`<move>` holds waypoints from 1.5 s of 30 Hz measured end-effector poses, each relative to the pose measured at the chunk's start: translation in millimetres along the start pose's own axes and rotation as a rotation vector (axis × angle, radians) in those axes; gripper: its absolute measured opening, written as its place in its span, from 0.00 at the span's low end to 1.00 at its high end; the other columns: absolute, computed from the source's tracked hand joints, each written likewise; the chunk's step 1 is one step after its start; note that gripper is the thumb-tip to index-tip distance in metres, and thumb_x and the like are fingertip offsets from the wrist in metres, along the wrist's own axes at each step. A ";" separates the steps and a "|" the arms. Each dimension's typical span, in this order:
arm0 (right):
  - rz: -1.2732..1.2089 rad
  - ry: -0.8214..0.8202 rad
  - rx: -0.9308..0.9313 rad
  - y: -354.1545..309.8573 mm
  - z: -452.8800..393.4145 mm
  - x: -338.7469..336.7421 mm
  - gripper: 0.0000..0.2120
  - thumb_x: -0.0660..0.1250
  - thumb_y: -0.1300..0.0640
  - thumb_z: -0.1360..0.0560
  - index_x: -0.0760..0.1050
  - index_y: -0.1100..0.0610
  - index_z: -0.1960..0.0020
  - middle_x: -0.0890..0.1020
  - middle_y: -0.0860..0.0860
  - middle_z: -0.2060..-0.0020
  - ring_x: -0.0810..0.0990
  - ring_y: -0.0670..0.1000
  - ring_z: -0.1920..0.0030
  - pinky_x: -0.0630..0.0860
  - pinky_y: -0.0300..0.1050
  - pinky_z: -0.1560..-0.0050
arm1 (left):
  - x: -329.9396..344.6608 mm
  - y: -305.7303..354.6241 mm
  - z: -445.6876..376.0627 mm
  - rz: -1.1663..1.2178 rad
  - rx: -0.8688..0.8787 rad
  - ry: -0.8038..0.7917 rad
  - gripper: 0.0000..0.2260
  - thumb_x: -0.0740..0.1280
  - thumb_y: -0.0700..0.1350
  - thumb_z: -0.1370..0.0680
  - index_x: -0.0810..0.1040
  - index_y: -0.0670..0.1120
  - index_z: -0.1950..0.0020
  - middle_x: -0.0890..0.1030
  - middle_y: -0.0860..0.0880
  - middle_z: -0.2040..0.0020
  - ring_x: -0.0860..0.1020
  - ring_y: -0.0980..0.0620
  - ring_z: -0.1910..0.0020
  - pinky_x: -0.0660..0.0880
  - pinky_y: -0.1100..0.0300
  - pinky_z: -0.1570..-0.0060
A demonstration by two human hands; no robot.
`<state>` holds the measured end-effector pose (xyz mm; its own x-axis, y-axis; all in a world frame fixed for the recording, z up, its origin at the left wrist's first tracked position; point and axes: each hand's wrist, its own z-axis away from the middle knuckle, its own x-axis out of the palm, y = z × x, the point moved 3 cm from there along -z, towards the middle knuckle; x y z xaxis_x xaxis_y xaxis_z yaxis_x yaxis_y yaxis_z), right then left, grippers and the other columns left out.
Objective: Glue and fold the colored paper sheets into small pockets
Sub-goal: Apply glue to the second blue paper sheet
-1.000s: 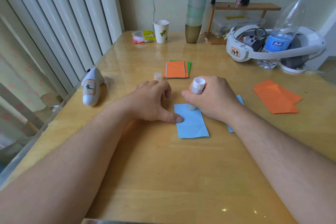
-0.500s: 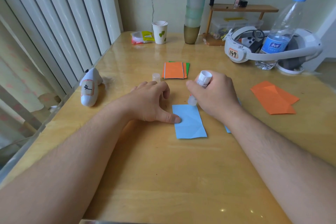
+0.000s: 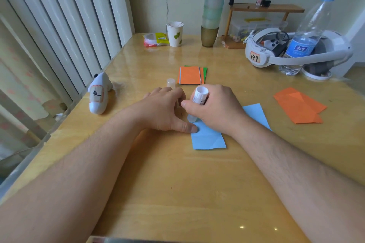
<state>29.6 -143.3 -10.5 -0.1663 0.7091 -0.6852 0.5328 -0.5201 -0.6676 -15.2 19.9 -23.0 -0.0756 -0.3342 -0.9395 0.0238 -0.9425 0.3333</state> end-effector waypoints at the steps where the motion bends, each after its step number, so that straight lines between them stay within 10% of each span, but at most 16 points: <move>1: 0.019 -0.006 -0.005 -0.6 -0.2 -1.0 0.17 0.75 0.43 0.28 0.79 0.57 0.60 0.83 0.52 0.66 0.80 0.54 0.61 0.78 0.53 0.58 | 0.1 -0.3 0.0 0.002 -0.001 -0.002 0.33 0.73 0.75 0.40 0.68 0.60 0.44 0.72 0.57 0.45 0.67 0.49 0.40 0.68 0.48 0.36; 24: -0.037 0.145 0.156 29.4 3.0 -36.9 0.18 0.71 0.48 0.27 0.76 0.65 0.58 0.81 0.60 0.63 0.69 0.49 0.69 0.67 0.45 0.70 | 1.5 -2.2 2.3 0.023 -0.005 0.007 0.31 0.74 0.75 0.38 0.69 0.60 0.46 0.72 0.59 0.47 0.67 0.51 0.42 0.66 0.52 0.41; 29: -0.068 0.064 0.098 12.4 8.0 -17.8 0.19 0.71 0.41 0.30 0.80 0.58 0.60 0.85 0.53 0.65 0.81 0.55 0.60 0.80 0.52 0.58 | 2.6 2.4 6.6 -0.009 -0.029 0.015 0.30 0.74 0.74 0.37 0.68 0.61 0.45 0.71 0.59 0.46 0.66 0.49 0.40 0.63 0.52 0.41; 45: 0.053 -0.034 0.062 10.5 9.7 -20.5 0.14 0.75 0.45 0.29 0.80 0.56 0.60 0.84 0.51 0.65 0.80 0.54 0.59 0.77 0.49 0.58 | 2.4 3.5 10.1 0.022 0.072 0.039 0.30 0.74 0.75 0.40 0.72 0.66 0.44 0.69 0.59 0.44 0.65 0.51 0.40 0.63 0.53 0.36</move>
<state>30.6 -167.9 -6.2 -0.1675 0.6638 -0.7289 0.4893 -0.5858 -0.6460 -25.4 15.8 -23.3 -0.0365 -0.3563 -0.9337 -0.0465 -0.9327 0.3577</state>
